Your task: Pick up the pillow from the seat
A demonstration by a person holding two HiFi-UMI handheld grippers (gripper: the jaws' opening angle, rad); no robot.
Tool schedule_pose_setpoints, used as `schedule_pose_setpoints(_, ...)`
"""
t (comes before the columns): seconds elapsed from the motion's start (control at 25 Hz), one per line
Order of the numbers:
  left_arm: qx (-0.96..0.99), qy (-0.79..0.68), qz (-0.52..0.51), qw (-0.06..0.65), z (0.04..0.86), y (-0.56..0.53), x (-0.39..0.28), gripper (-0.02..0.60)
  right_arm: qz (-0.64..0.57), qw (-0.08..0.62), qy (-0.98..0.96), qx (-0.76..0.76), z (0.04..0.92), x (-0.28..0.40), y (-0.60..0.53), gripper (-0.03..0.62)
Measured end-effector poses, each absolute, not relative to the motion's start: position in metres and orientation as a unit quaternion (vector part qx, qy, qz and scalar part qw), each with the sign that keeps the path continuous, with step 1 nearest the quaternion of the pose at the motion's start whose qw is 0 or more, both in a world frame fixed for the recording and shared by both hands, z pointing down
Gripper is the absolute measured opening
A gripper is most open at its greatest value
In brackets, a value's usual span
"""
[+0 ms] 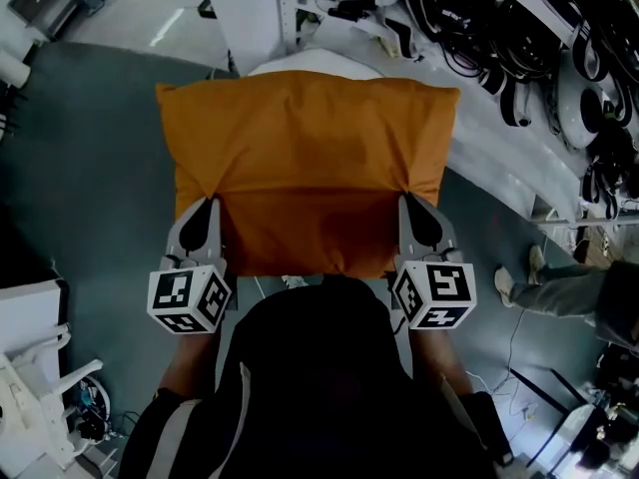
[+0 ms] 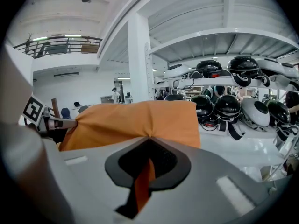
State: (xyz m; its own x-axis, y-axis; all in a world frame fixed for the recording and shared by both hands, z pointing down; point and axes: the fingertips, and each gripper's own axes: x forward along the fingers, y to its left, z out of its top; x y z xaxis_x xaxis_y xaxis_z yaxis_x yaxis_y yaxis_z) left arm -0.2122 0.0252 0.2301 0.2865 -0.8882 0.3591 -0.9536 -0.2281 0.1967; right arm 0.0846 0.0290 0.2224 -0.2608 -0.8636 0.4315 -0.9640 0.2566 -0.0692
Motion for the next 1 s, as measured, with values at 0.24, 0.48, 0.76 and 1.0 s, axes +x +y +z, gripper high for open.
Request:
schedule_pose_setpoints(0.24,0.781,-0.59,0.087,0.186,0.236,0.053,-0.218,0.0,0.16,0.153,-0.774,0.594,0.229,0.079,0.06,0.006)
schedule_pose_setpoints(0.48,0.78,-0.589,0.094,0.189,0.243,0.069,-0.215,0.0,0.163,0.157,-0.771,0.595,0.237,0.082,0.076,0.006)
schedule_pose_setpoints(0.76,0.781,-0.588,0.096,0.187,0.244,0.076,-0.216,0.0,0.163,0.159,-0.769,0.597,0.24,0.081,0.086,0.006)
schedule_pose_setpoints(1.0,0.783,-0.587,0.095,0.184,0.244,0.075,-0.216,0.0,0.161,0.157,-0.768,0.6,0.239,0.081,0.086,0.006)
